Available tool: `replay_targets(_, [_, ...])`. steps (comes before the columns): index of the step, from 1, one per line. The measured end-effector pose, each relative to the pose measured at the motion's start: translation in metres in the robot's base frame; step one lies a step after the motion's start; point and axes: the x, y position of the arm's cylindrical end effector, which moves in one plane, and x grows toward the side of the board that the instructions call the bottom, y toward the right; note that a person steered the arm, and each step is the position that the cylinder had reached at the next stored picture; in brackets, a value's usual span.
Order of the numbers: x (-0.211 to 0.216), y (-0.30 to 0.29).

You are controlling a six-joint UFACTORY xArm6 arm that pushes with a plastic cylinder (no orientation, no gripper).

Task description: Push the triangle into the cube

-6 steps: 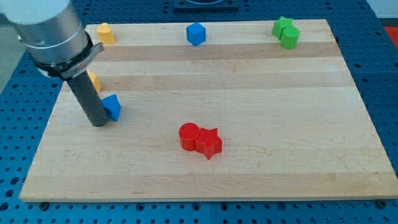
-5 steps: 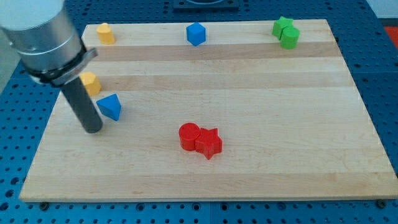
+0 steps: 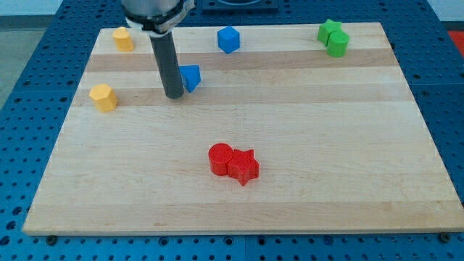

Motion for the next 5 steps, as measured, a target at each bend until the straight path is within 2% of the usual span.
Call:
replay_targets(1, [-0.008, 0.011])
replay_targets(3, [-0.104, 0.027])
replay_targets(4, [-0.107, 0.030])
replay_targets(5, [-0.077, 0.033])
